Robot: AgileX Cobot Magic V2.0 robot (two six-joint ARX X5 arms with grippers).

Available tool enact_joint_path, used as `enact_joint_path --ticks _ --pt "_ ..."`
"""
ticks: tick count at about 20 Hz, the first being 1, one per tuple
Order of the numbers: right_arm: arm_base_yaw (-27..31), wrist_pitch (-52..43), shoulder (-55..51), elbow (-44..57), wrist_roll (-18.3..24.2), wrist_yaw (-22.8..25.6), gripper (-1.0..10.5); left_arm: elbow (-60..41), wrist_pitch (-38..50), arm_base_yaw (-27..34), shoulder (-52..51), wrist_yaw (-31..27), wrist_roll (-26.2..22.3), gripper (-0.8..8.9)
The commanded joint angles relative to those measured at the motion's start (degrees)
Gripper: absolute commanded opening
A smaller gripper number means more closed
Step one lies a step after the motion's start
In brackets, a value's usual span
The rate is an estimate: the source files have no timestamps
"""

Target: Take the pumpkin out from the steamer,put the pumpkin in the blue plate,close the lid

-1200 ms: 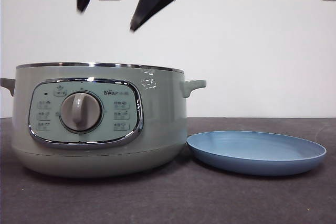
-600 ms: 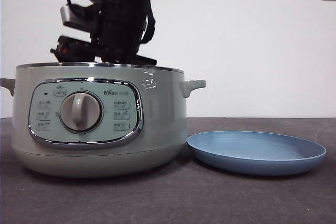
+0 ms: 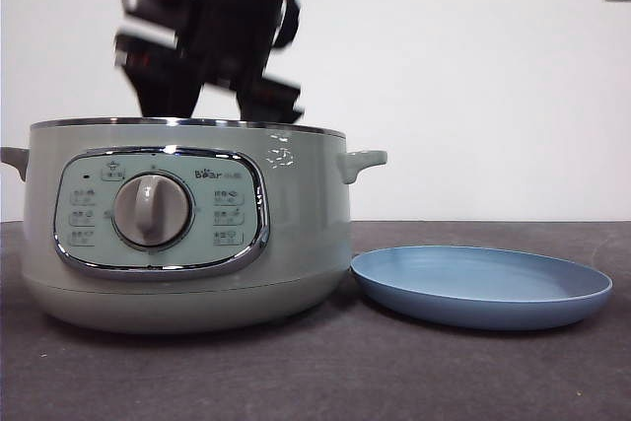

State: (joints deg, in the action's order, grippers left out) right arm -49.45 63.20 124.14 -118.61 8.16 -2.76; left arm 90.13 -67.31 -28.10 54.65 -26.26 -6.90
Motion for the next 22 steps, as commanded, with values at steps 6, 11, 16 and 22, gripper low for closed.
enact_joint_path --ticks 6,11,16,22 --pt "7.3 11.5 -18.3 0.0 -1.9 0.2 -0.1 1.1 4.2 -0.1 1.6 1.1 -0.7 -0.09" --pt "17.0 15.5 -27.3 1.2 -6.3 0.2 -0.1 1.1 6.1 -0.1 2.1 4.8 -0.6 -0.09" --pt "23.1 15.5 -36.1 14.3 -8.4 6.7 -0.1 1.1 6.3 -0.1 2.1 5.7 -0.5 -0.09" --pt "26.2 4.5 -45.4 37.4 -11.0 7.4 -0.1 1.1 6.4 -0.1 2.1 5.7 -0.2 -0.09"
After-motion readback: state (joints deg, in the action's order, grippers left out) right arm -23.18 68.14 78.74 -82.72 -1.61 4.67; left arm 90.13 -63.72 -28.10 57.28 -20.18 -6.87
